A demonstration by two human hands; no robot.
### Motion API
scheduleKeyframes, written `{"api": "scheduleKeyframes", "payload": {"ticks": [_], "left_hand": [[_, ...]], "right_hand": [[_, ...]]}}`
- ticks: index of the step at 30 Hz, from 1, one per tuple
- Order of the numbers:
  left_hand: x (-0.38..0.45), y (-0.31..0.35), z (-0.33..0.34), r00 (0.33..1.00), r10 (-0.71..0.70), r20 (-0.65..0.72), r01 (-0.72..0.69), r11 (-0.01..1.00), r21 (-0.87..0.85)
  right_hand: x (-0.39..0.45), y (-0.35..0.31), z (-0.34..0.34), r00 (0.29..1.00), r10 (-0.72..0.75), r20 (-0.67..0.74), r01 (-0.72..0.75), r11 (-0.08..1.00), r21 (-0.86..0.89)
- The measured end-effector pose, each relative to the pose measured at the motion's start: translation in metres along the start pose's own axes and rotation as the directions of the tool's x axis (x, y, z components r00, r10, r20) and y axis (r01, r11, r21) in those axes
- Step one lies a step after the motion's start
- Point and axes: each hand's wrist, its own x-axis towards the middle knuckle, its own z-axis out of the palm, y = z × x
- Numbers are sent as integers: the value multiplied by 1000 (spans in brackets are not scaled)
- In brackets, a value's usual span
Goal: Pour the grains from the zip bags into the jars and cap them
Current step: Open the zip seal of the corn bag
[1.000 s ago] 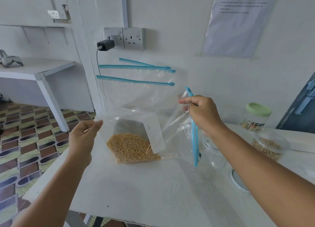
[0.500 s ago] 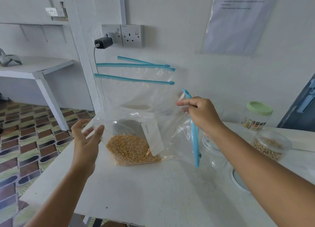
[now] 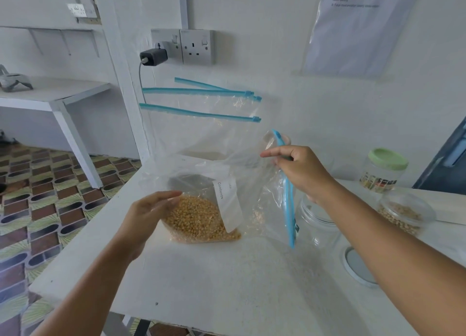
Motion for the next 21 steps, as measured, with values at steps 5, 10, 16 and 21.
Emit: {"api": "scheduleKeyframes", "payload": {"ticks": [5,10,16,21], "left_hand": [[13,-15,2,994,-42,-105,36,998,-59],[16,-16,4,987,-28,-158,14,996,-90],[20,6,0,954,63,-294,-81,996,-49],[18,2,-14,976,52,-212,-55,998,-11]], "right_hand": [[-1,8,-6,984,-28,174,51,990,-129],[-7,7,-14,948,52,314,60,940,-336],[-4,3,-10,980,25,199,15,980,-196],[-9,7,0,960,72,271,-2,968,-252]]}}
